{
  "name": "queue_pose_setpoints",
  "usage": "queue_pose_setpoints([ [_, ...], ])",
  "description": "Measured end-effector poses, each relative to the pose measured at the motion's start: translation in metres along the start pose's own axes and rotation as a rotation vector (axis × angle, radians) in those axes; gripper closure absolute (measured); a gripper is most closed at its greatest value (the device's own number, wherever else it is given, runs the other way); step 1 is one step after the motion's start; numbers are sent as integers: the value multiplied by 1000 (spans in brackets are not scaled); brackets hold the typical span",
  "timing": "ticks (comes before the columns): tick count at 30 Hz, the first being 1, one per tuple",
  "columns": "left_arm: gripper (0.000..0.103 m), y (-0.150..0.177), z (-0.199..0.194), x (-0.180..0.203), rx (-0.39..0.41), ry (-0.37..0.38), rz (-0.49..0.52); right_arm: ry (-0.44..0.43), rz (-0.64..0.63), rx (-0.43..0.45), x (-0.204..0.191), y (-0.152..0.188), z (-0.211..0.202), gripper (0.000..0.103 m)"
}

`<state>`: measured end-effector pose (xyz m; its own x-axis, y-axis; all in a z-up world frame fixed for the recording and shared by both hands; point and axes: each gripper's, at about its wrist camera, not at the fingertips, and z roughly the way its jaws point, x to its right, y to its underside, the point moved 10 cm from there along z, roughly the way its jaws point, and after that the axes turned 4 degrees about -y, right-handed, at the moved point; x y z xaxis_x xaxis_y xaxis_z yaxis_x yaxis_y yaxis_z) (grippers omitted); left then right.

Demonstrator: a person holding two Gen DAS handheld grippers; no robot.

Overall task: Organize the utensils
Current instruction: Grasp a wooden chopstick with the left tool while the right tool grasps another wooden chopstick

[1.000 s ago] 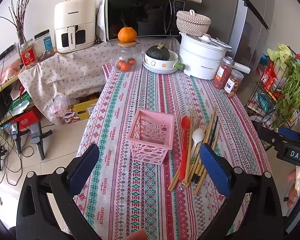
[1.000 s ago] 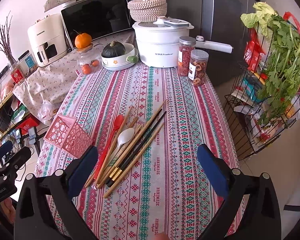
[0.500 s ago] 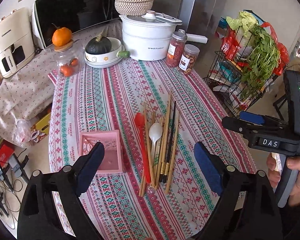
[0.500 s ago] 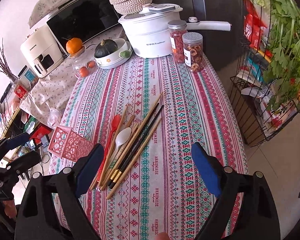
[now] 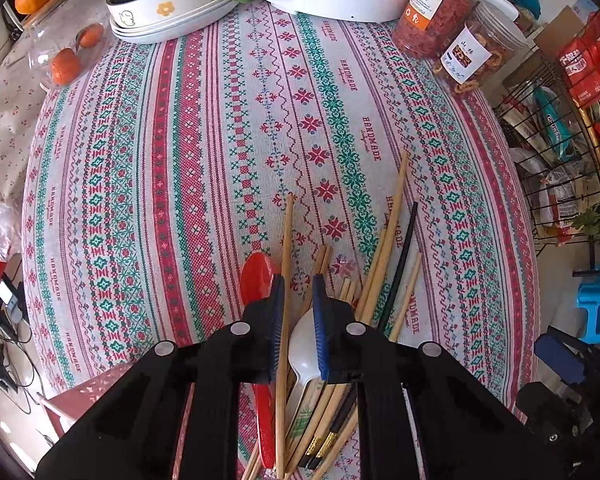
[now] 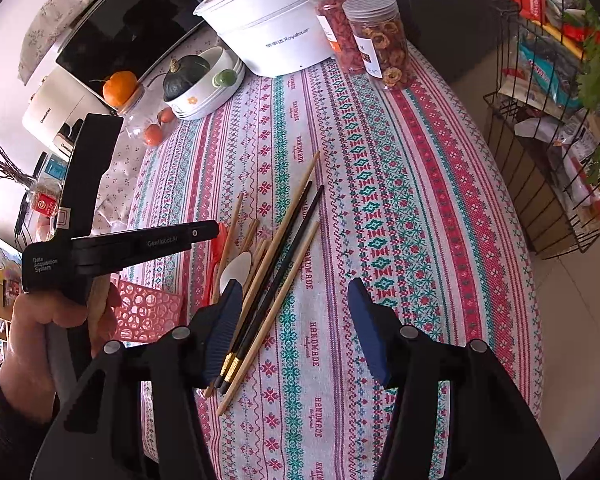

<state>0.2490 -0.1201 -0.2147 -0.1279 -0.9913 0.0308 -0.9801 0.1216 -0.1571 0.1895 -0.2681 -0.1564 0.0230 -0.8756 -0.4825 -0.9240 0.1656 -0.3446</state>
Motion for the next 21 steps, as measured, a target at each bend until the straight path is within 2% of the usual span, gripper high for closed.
queue_pose_setpoints([
  [2, 96, -5, 11, -1, -9, -23, 0, 24, 13, 2, 10, -2, 1, 48],
  [9, 97, -10, 36, -4, -37, -101, 11, 100, 12, 5, 30, -3, 2, 48],
  [13, 98, -8, 36, -8, -37, -103, -10, 97, 24, 3, 35, -3, 3, 47],
  [16, 99, -2, 16, -11, 23, -78, 12, 122, 36, -3, 38, -2, 6, 47],
  [19, 99, 11, -27, -9, 108, -20, 40, 108, 53, -19, 36, 0, 14, 47],
  [21, 99, 27, -61, -4, 192, 10, 88, 95, 35, -33, 29, 2, 22, 47],
])
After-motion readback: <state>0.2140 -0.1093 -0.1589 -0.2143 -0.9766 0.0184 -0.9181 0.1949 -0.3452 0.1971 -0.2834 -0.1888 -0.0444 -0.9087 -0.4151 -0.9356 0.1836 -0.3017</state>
